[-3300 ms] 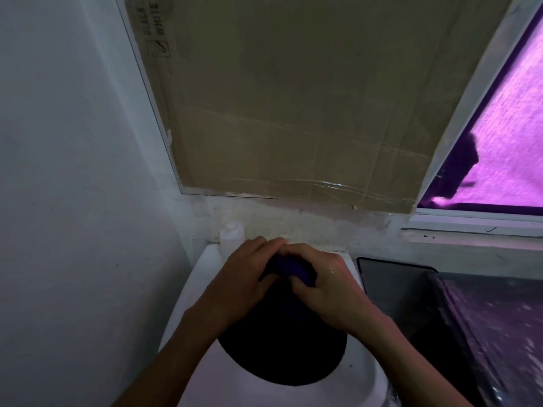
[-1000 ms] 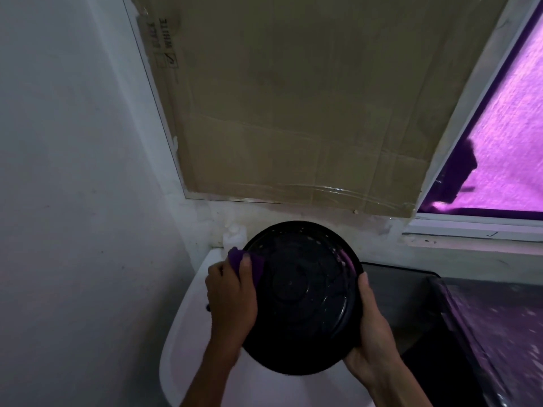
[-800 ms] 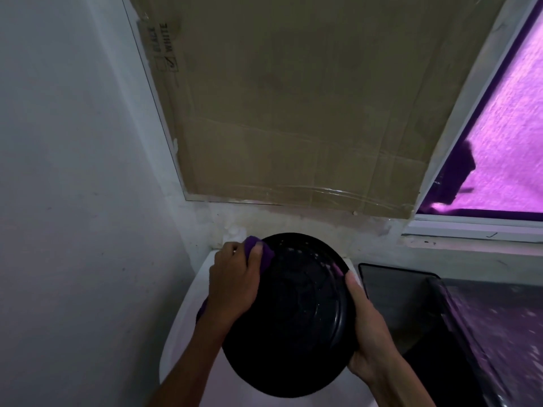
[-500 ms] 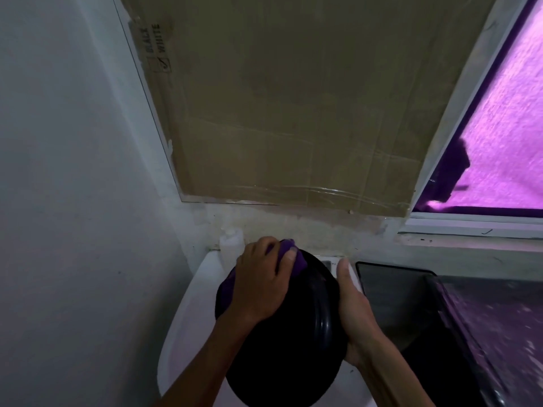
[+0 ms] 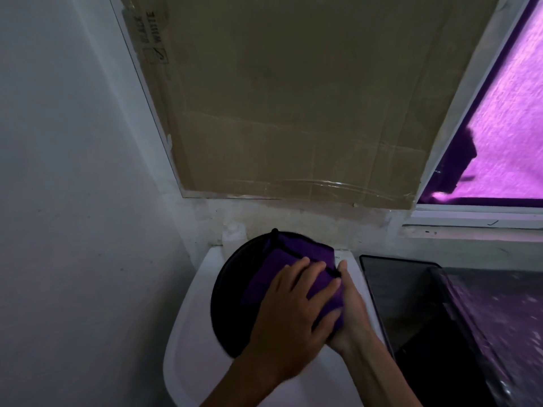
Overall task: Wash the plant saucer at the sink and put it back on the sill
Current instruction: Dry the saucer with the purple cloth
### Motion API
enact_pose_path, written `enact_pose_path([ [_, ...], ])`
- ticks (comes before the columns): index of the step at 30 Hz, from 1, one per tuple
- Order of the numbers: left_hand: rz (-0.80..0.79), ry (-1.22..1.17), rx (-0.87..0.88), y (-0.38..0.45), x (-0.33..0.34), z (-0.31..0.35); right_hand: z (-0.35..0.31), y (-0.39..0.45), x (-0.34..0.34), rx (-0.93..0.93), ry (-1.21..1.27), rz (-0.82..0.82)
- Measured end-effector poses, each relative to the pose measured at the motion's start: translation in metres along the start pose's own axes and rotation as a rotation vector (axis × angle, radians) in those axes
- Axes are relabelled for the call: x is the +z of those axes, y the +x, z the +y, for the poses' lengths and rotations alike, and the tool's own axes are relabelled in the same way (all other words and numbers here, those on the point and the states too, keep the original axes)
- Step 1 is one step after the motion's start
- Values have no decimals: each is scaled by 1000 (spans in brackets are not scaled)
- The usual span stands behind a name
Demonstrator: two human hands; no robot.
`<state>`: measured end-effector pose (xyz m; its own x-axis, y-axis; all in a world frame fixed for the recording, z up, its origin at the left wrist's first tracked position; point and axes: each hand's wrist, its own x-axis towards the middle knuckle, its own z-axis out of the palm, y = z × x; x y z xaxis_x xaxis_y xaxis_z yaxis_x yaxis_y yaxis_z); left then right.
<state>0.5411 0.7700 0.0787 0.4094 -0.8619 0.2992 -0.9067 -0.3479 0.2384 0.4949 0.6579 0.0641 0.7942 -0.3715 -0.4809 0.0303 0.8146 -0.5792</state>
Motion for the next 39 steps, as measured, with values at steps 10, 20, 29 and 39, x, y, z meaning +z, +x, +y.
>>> enact_pose_path([
  [10, 12, -62, -314, -31, 0, -20, -17, 6, -4, -27, 32, -11],
  [20, 31, -214, -732, 16, -13, -63, 0, 2, 6, -18, -84, -18],
  [29, 0, -9, -302, 53, -3, -9, -7, 7, 11, -23, -61, -33],
  [39, 48, -150, -492, 71, -11, -32, -37, 16, 9, -81, -144, -59],
])
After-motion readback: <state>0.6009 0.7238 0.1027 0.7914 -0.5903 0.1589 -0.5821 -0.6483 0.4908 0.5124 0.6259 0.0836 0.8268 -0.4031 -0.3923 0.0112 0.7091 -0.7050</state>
